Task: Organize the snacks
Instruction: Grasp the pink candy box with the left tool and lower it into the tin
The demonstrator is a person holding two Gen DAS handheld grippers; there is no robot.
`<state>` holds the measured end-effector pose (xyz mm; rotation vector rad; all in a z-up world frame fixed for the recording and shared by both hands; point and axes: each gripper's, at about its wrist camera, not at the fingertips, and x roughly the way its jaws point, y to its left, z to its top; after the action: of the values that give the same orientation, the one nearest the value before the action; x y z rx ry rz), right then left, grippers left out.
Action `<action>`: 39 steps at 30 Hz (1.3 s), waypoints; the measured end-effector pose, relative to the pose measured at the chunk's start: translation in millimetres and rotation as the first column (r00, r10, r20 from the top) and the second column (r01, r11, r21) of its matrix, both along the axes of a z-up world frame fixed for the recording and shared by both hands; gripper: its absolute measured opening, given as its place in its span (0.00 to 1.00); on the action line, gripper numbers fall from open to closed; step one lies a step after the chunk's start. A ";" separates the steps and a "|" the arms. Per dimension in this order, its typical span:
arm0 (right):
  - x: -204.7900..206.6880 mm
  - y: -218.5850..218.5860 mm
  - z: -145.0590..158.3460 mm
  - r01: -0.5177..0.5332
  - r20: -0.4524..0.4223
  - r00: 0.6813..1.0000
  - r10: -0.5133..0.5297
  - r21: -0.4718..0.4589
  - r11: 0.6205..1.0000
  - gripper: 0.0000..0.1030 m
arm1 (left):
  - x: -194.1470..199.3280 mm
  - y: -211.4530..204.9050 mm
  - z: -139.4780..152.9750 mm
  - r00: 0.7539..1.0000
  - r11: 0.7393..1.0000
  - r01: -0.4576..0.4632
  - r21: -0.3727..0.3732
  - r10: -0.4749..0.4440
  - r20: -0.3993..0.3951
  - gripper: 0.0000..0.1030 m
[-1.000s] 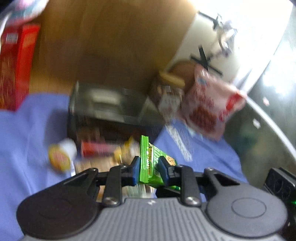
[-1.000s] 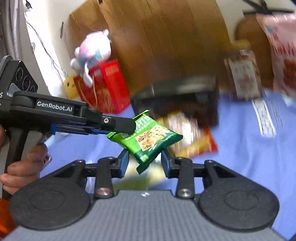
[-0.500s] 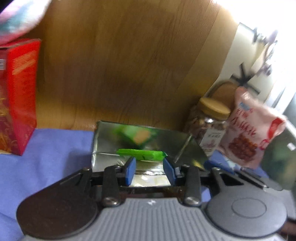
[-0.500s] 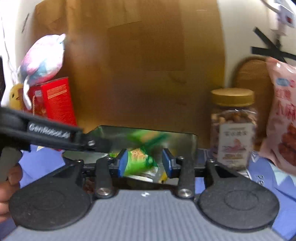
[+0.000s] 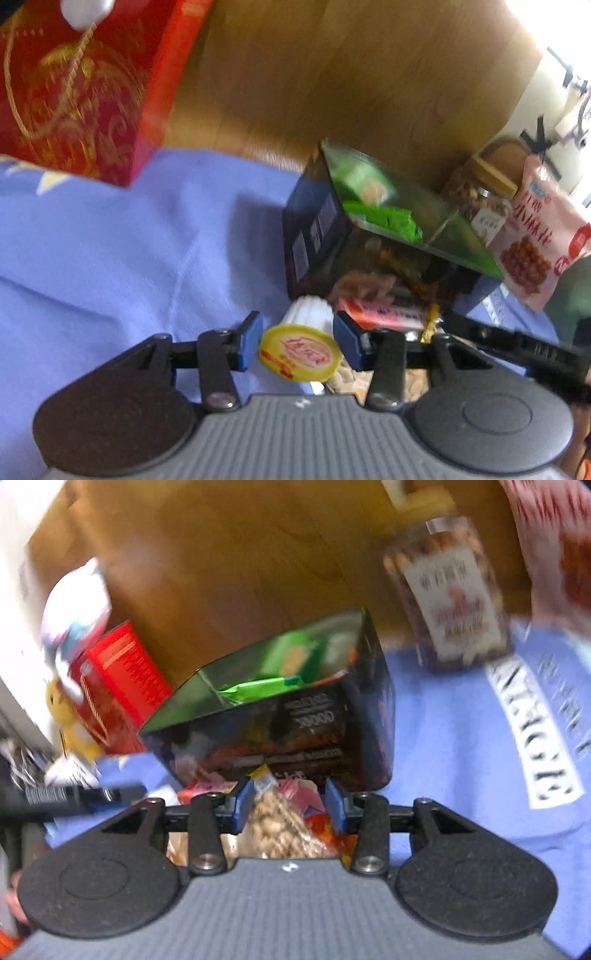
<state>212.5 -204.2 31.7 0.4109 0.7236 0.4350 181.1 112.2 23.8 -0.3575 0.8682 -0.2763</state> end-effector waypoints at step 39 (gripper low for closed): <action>-20.0 56.3 -0.5 -0.196 -0.021 0.981 0.195 -0.129 0.972 0.28 | -4.4 -19.6 5.1 0.996 0.995 0.079 0.058 -0.081 0.023 0.47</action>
<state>192.5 -147.9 31.2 0.2191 0.7988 0.5685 176.7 92.7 28.8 -0.2659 0.8650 -0.3290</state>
